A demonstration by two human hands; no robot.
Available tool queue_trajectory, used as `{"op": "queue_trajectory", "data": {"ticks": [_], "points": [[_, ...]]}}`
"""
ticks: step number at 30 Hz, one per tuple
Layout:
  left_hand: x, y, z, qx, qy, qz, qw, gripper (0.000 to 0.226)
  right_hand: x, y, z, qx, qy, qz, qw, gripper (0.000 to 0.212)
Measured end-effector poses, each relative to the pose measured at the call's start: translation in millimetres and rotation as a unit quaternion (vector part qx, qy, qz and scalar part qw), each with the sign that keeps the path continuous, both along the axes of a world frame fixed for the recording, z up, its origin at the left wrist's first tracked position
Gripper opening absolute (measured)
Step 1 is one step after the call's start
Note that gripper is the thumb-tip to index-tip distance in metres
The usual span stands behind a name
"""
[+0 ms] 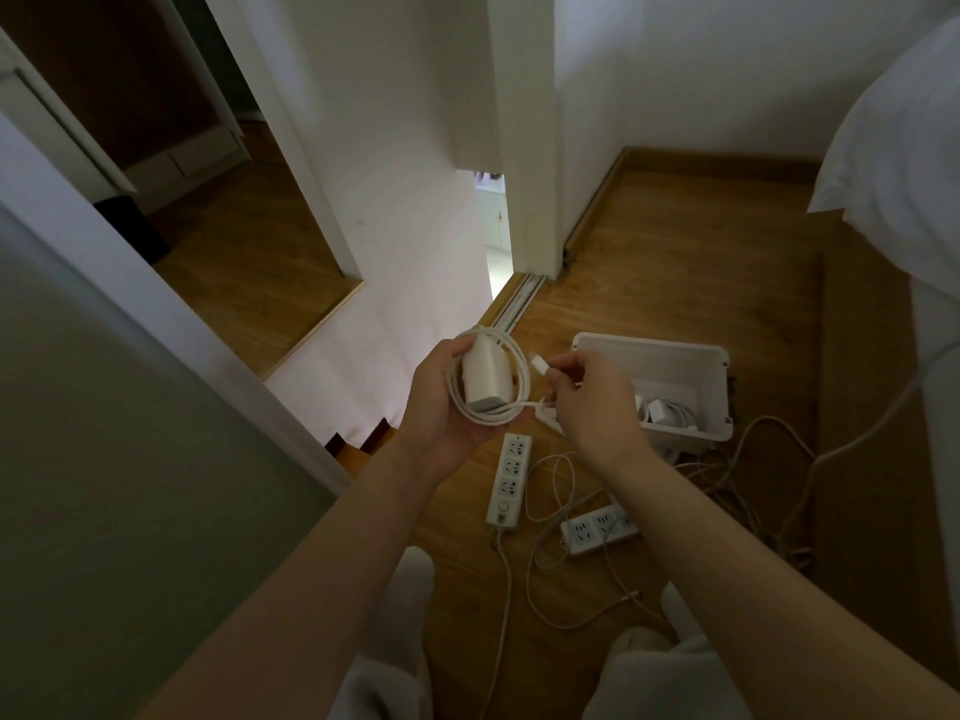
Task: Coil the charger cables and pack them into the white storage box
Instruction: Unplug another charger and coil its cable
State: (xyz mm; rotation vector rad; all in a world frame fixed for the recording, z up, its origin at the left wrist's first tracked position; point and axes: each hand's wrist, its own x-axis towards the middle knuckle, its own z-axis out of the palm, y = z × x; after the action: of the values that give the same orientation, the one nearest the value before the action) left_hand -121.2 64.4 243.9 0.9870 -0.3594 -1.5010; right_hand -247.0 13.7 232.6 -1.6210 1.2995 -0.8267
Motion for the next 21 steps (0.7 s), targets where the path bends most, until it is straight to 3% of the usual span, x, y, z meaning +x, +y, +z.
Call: {"op": "queue_trajectory", "data": {"ticks": [6, 13, 18, 21], "points": [[-2.5, -1.5, -0.1, 0.009, 0.024, 0.012, 1.000, 0.025, 1.4, -1.1, 0.1, 0.009, 0.036, 0.022, 0.999, 0.020], [-1.6, 0.5, 1.0, 0.045, 0.036, 0.030, 0.998, 0.028, -4.5, 2.2, 7.3, 0.028, -0.036, 0.140, 0.989, 0.014], [-1.9, -2.4, -3.1, 0.056, -0.006, 0.018, 0.998, 0.043, -4.0, 1.8, 5.4, 0.040, -0.092, 0.122, 0.988, 0.011], [-1.1, -3.5, -4.7, 0.050, -0.013, 0.025, 0.998, 0.037, -2.4, 2.8, 3.4, 0.041, -0.129, 0.091, 0.987, 0.017]]}}
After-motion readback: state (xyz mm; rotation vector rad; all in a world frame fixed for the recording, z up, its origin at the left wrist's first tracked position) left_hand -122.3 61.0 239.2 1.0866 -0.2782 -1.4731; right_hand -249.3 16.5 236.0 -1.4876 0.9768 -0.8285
